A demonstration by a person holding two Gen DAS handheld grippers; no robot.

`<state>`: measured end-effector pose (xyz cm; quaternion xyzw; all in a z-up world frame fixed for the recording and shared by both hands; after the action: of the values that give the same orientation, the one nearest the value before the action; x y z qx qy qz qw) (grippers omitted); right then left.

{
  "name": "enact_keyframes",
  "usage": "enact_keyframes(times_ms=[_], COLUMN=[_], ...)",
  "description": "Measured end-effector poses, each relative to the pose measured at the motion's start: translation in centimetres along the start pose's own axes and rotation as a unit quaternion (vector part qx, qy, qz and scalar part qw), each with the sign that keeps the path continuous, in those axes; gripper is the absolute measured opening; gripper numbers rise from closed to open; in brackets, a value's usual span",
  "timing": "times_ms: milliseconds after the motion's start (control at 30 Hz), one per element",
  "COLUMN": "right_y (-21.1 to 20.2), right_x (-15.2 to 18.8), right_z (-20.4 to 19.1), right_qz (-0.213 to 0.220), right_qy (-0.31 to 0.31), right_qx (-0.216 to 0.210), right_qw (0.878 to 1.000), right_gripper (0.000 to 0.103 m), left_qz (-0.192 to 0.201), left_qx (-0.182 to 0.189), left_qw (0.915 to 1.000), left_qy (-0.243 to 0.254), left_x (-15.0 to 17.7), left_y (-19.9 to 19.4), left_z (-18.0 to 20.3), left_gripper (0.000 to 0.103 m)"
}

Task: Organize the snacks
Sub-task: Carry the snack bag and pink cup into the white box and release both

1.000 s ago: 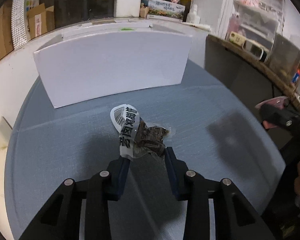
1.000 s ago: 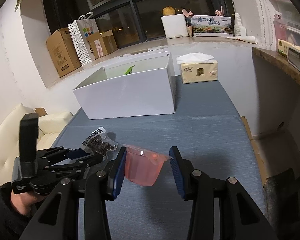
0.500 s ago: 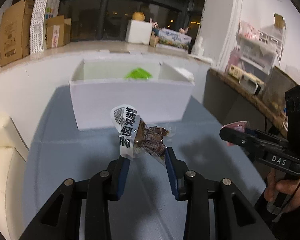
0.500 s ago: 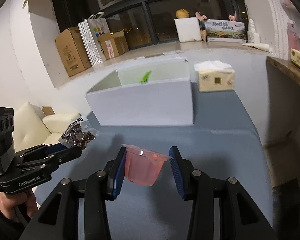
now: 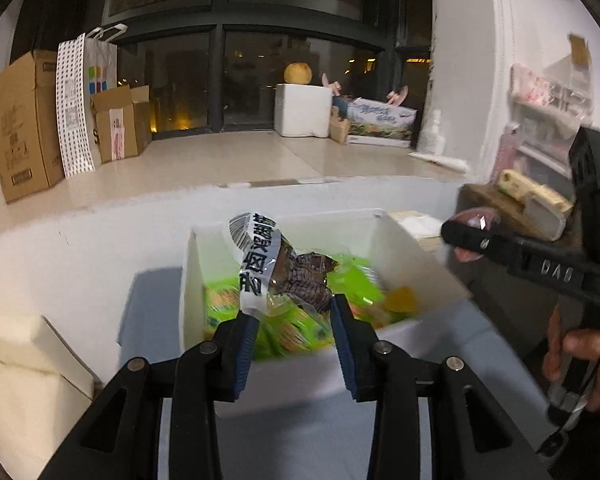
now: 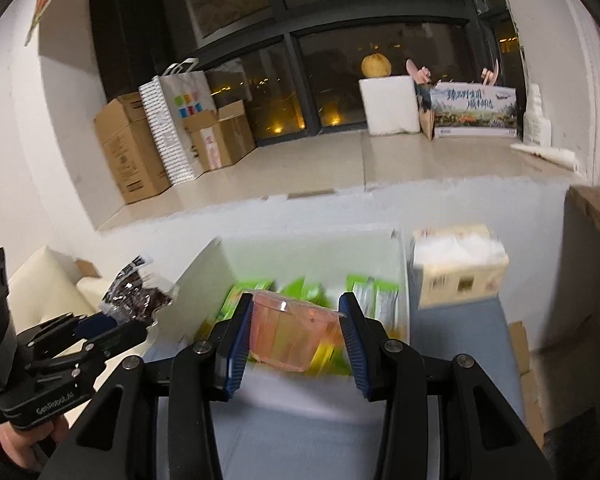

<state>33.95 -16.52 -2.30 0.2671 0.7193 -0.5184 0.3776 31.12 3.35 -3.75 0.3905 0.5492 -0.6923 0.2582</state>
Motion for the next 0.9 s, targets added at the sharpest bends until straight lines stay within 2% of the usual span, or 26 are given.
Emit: enact_keyframes(times_ms=[33,67,100,133,167,267,300,433,633,733,833,900], right_y=[1.3,2.0,2.8,3.6,3.8,3.8,3.9,4.0,1.0,-1.6,-5.0,-7.0], right_x=[-0.4,-0.6,-0.6,-0.6,-0.5,-0.1,0.1,1.3,2.8,3.8,5.4,6.6], right_z=[0.4,0.7,1.1,1.5,1.9,2.3,2.4,2.2,0.1,-1.0,-1.7,-2.1], right_qz=[-0.006,-0.010,-0.017,-0.019,-0.015,-0.011,-0.014,-0.036,-0.014,-0.013,0.003,-0.001], right_qy=[-0.003,-0.002,-0.001,0.000,0.000,-0.005,-0.007,-0.021,-0.060,-0.063,-0.062,-0.057], right_qx=[0.014,0.028,0.040,0.054,0.063,0.055,0.057,0.071,0.094,0.068,0.064,0.049], right_qw=[1.000,1.000,0.999,0.998,0.998,0.998,0.998,0.997,0.994,0.996,0.996,0.997], right_gripper=[0.047,0.053,0.069,0.080,0.095,0.099,0.103,0.103,0.103,0.103,0.103,0.103], left_qz=[-0.006,-0.012,-0.022,-0.031,-0.030,-0.048,-0.051,-0.044,-0.014,0.005,0.029,0.037], left_qx=[-0.006,-0.010,-0.018,-0.030,-0.036,-0.041,-0.048,-0.058,-0.094,-0.092,-0.151,-0.159], left_qw=[1.0000,0.9999,0.9995,0.9988,0.9986,0.9978,0.9974,0.9971,0.9945,0.9946,0.9873,0.9858], left_qy=[0.001,-0.004,-0.013,-0.022,-0.024,-0.021,-0.017,-0.019,-0.046,-0.049,-0.039,-0.041], left_x=[-0.3,-0.3,-0.3,-0.2,-0.1,0.7,1.0,1.7,1.8,2.2,3.1,4.1], left_y=[1.0,1.7,2.7,3.5,3.8,4.6,4.8,4.4,1.8,-0.3,-3.4,-5.3], left_z=[-0.5,-1.0,-1.5,-2.2,-2.4,-2.7,-2.7,-2.4,-2.2,-1.4,-0.2,0.9], left_gripper=[0.049,0.055,0.080,0.103,0.103,0.103,0.103,0.103,0.103,0.103,0.103,0.103])
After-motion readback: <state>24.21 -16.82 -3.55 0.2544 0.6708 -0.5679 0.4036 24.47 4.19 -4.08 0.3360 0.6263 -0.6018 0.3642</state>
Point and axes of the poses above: each gripper's, at about its wrist camera, not at the fingertips, and y roughly the way its jaws point, z to its right, x to its underside, the point moved 5 cm from there along y, roughly the way its jaws point, and after that the axes turned 4 degrees about x, right-handed, at the moved point
